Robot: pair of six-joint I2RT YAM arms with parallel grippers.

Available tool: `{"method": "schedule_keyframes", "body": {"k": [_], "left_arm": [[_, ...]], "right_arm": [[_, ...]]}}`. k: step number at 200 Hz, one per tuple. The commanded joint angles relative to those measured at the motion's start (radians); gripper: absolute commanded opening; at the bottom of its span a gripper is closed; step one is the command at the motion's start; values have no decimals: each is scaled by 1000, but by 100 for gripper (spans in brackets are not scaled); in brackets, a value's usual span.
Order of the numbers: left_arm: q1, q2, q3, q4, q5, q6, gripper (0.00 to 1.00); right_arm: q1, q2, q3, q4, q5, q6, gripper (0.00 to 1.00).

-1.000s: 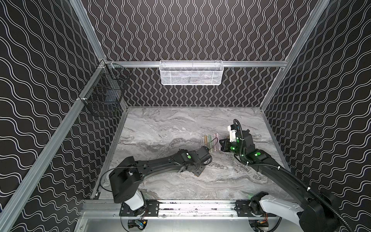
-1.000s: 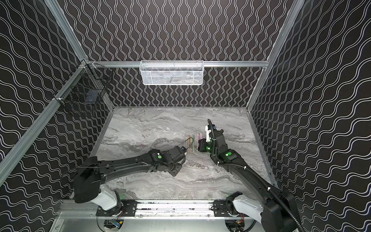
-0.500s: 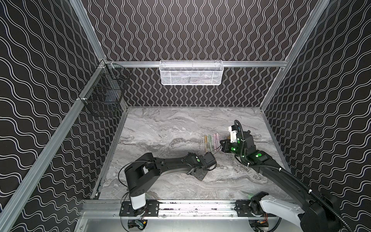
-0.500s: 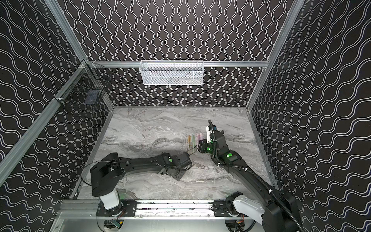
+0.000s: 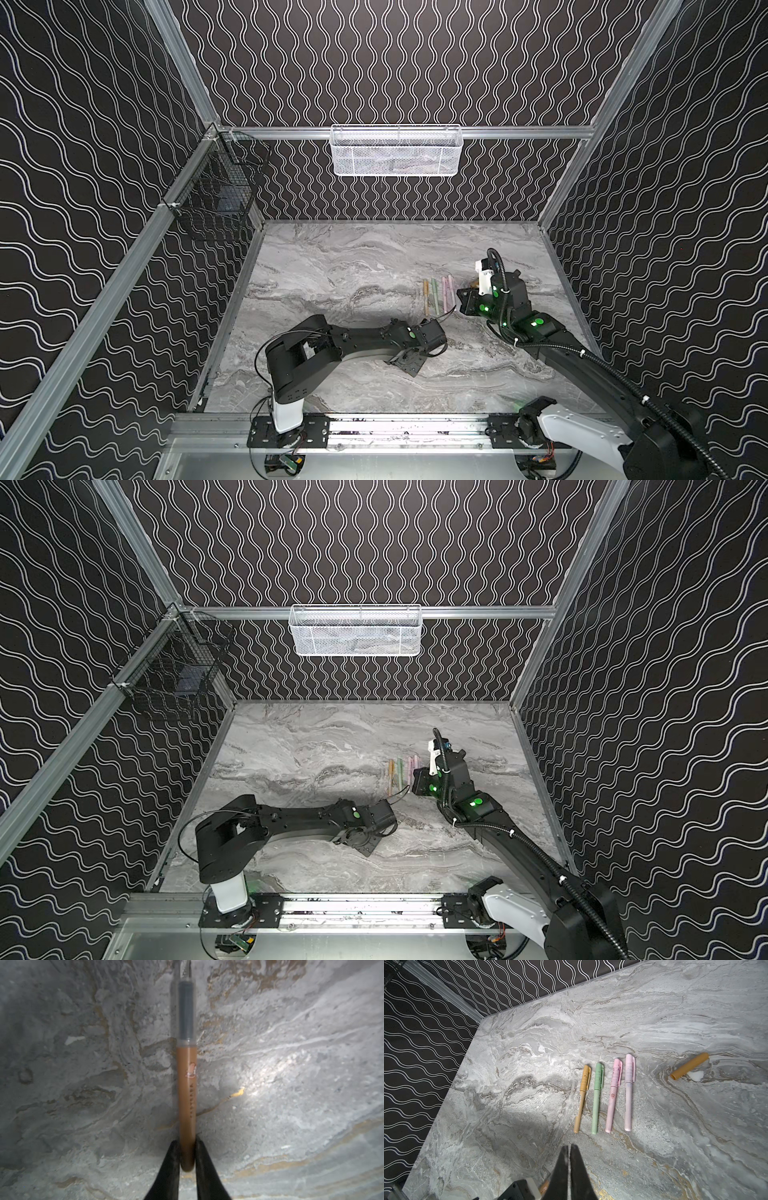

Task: Insert the pens into the pen caps
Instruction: 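Lower the left gripper onto the brown silver-nib pen and close on it, then lift the brown pen nib-up with the left gripper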

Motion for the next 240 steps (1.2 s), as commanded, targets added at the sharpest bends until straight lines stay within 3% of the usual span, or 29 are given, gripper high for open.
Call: {"method": "schedule_keyframes", "body": {"k": [1, 73, 128, 157, 194, 240], "left_arm": [[8, 17, -16, 41, -12, -2, 15], [26, -2, -27, 77, -5, 21, 8], [42, -143, -94, 162, -7, 24, 5], [68, -242, -163, 247, 14, 24, 4], [107, -382, -271, 409, 68, 30, 2], [191, -503, -340, 541, 188, 4, 1]], "right_arm": [[1, -8, 5, -10, 14, -3, 8], [0, -31, 12, -29, 29, -3, 11], [-2, -25, 4, -13, 3, 27, 13], [-12, -2, -9, 8, -71, 66, 28], [-18, 20, -49, 109, -250, 120, 48], [-17, 67, -62, 221, -410, 177, 56]]}}
